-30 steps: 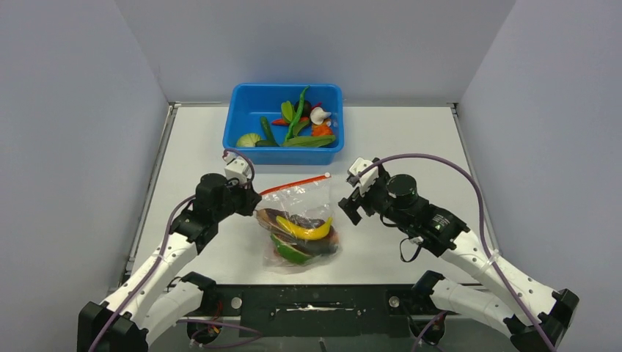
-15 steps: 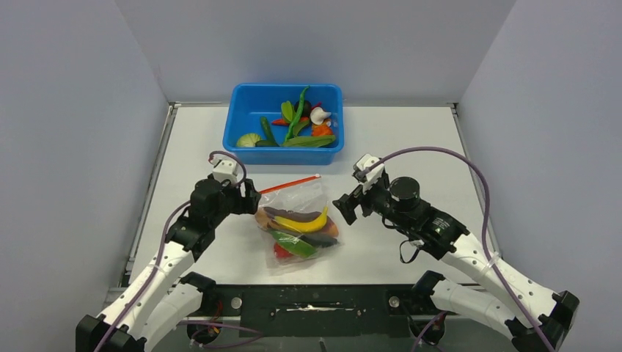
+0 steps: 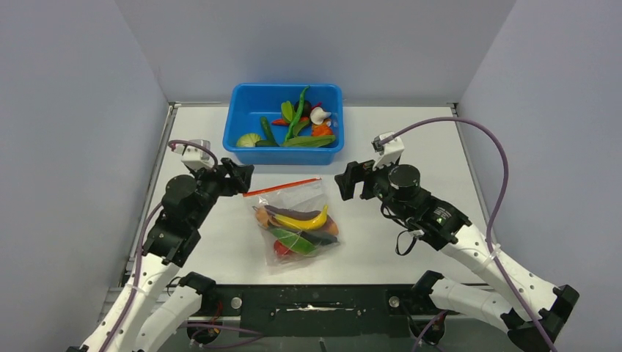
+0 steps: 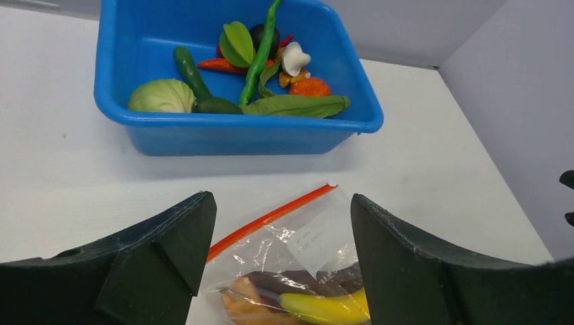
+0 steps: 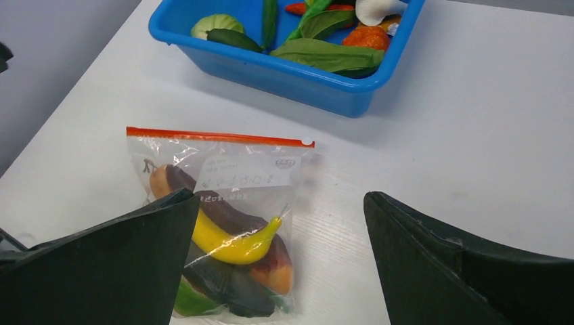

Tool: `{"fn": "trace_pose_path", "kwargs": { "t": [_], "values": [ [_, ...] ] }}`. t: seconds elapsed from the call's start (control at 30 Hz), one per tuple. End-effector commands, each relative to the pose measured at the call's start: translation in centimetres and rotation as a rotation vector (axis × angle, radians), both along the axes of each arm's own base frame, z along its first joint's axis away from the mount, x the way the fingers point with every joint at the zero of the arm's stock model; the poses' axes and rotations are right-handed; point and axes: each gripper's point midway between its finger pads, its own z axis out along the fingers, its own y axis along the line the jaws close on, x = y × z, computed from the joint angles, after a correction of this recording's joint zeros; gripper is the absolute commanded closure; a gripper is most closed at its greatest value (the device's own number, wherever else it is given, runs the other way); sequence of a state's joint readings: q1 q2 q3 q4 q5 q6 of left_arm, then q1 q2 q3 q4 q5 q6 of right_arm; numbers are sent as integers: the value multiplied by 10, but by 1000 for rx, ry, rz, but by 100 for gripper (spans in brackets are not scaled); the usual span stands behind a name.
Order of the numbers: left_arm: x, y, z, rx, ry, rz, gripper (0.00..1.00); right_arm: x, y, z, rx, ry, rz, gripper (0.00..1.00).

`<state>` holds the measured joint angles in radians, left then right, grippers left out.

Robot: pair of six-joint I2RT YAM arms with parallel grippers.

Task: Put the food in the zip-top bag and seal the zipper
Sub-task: Reset both arms

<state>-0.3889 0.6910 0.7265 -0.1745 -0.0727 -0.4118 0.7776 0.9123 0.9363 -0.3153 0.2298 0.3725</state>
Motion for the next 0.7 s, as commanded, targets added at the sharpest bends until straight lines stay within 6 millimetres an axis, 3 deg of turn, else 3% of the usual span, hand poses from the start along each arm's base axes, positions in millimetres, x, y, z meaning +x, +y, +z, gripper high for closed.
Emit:
{"fn": "trace_pose_path", "kwargs": {
  "t": [0.0,0.27,0.4,0.67],
  "values": [
    [-9,-1,41,-80,-86,-18,27,9,-19,33,109,-7,-162,3],
    [-29,-11,78,-158,-210,-108,27,4,-47,43,174,-14,-290,3],
    [-30,-12,78,-165,-188,-115,27,4,-59,39,134,-8,-336,2],
    [-29,-11,72,-168,-182,-105,27,1,-53,34,159,6,-306,2]
  ]
}}
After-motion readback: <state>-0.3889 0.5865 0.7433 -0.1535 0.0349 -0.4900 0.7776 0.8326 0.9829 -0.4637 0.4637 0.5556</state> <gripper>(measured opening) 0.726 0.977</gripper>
